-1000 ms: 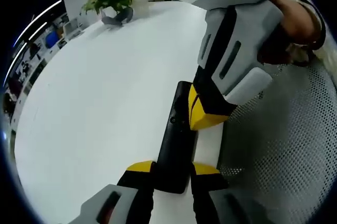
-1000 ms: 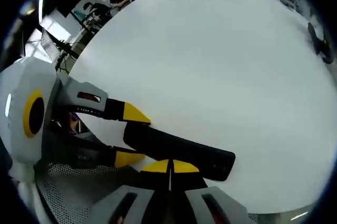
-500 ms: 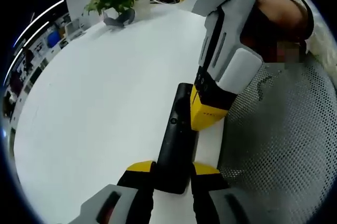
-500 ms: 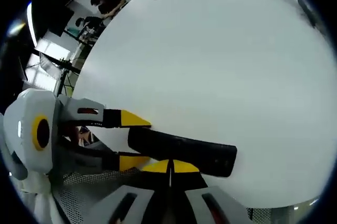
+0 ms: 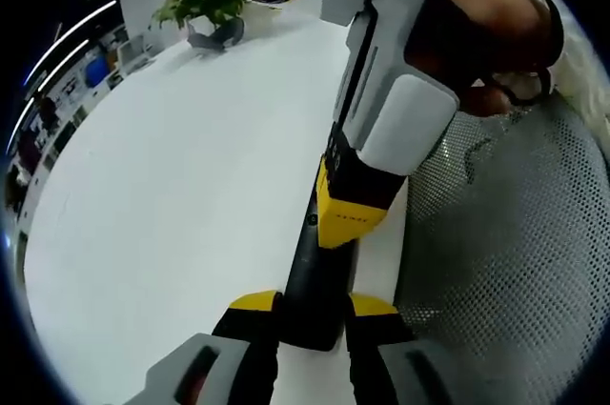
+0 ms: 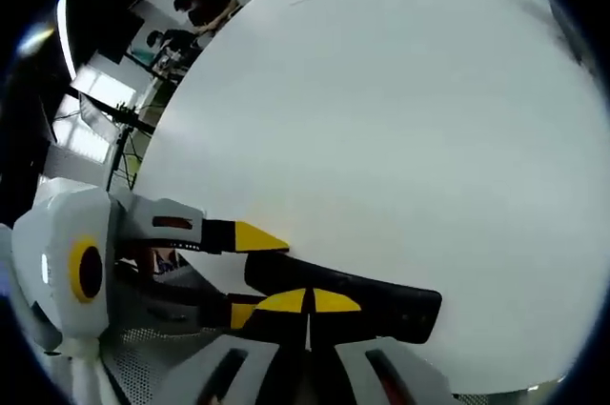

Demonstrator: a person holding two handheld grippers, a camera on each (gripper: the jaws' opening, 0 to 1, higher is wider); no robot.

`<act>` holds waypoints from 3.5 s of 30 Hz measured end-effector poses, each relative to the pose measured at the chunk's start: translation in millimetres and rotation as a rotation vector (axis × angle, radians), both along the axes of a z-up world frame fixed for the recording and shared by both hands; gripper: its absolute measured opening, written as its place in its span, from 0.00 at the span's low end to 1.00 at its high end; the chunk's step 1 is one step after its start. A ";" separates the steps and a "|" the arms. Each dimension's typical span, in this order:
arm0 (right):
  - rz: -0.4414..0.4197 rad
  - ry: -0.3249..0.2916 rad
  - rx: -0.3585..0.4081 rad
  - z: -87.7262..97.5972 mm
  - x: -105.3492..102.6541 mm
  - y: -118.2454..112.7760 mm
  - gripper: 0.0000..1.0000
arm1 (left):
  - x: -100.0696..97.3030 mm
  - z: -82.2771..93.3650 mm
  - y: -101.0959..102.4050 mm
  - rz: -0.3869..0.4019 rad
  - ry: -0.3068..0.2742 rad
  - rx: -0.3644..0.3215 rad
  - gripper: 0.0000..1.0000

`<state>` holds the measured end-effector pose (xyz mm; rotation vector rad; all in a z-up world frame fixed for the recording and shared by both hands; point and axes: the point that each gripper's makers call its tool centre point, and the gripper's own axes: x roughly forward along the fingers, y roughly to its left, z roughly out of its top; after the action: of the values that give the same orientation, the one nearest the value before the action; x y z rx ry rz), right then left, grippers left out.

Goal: Press the specified remote control buttons in sequence, fully releasing each button before pressing the next.

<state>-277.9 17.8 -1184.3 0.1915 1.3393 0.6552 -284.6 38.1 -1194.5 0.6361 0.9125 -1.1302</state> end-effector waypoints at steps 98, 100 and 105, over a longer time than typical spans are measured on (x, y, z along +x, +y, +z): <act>-0.260 -0.591 0.307 138.8 21.5 -58.9 0.25 | 13.2 5.3 -3.7 -0.119 -0.049 -0.014 0.23; -0.291 -0.661 0.296 147.9 24.1 -70.0 0.32 | 16.9 7.1 -4.0 -0.130 -0.059 -0.013 0.23; -0.305 -0.801 0.204 159.4 26.5 -95.2 0.64 | 31.6 15.5 -4.6 -0.150 -0.071 -0.018 0.23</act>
<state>-251.4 -77.4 -1024.9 0.2566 0.4601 0.5226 -252.9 33.5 -1178.9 0.7351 0.8037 -1.2399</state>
